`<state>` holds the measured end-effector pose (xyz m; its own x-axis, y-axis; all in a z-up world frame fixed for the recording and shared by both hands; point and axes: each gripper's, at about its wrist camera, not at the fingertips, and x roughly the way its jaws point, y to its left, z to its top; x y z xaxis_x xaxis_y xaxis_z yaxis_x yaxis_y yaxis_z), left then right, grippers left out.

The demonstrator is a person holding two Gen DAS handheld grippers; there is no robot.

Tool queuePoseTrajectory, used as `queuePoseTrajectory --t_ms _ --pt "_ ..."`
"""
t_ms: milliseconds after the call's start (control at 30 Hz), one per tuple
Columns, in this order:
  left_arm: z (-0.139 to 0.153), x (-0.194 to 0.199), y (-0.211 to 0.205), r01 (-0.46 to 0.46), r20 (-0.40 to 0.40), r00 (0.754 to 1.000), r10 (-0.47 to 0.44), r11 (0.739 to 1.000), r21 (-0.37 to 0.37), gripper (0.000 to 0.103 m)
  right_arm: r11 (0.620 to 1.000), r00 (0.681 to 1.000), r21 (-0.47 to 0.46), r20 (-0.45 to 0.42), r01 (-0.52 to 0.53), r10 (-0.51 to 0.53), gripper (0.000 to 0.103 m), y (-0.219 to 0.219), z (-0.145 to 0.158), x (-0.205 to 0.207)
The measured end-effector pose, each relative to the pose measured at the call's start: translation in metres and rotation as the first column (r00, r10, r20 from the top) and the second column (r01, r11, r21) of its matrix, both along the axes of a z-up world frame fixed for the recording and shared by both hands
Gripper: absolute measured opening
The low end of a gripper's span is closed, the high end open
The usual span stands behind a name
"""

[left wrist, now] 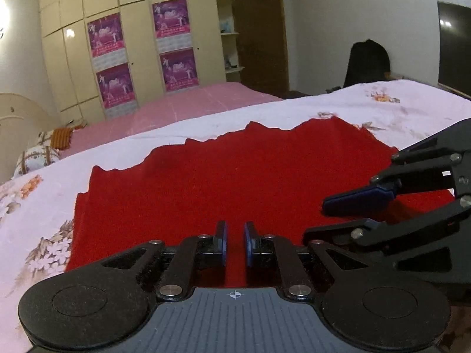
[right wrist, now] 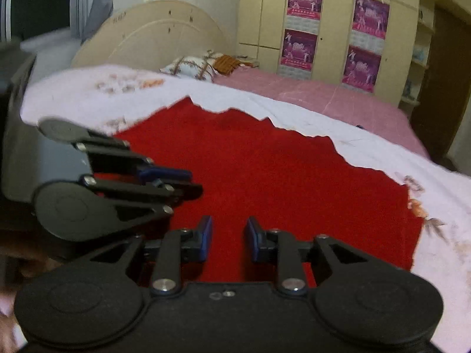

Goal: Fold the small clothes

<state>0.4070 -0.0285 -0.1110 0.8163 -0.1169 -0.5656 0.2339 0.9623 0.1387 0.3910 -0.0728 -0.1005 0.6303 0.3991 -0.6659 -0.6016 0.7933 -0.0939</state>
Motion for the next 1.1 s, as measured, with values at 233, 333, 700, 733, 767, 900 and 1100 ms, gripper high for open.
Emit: queuePoseTrajectory --t_ms 233,333,700,733,767,900,1100 --pt "0.004 -0.035 0.074 -0.053 -0.056 0.997 0.056 0.998 0.044 0.012 0.993 0.998 -0.101 0.006 0.06 -0.059 0.025 -0.055 -0.002 -0.024" --pt "0.015 -0.042 0.09 -0.09 -0.075 0.993 0.091 0.996 0.013 0.011 0.995 0.997 -0.072 -0.016 0.073 -0.075 0.03 -0.076 -0.003 -0.036" --pt "0.032 -0.021 0.013 -0.043 0.003 0.999 0.043 0.999 0.022 0.012 0.998 0.996 0.007 0.064 0.061 -0.062 0.029 -0.015 0.018 -0.024" --pt "0.029 -0.017 0.011 -0.046 -0.004 0.999 0.046 0.999 0.023 0.012 0.998 0.996 0.008 0.058 0.067 -0.067 0.028 -0.014 0.016 -0.018" --pt "0.026 -0.015 0.008 -0.049 -0.016 0.999 0.049 0.998 0.029 0.012 0.997 0.996 0.01 0.054 0.071 -0.072 0.028 -0.016 0.015 -0.014" --pt "0.015 -0.005 0.006 -0.056 -0.044 0.997 0.059 0.996 0.07 0.013 0.998 0.998 -0.02 0.028 0.062 -0.062 0.027 -0.02 0.003 -0.001" --pt "0.012 -0.001 0.029 -0.102 -0.034 0.994 0.104 0.994 0.05 0.06 0.99 0.99 -0.019 -0.001 0.142 -0.142 0.03 -0.053 -0.007 0.009"
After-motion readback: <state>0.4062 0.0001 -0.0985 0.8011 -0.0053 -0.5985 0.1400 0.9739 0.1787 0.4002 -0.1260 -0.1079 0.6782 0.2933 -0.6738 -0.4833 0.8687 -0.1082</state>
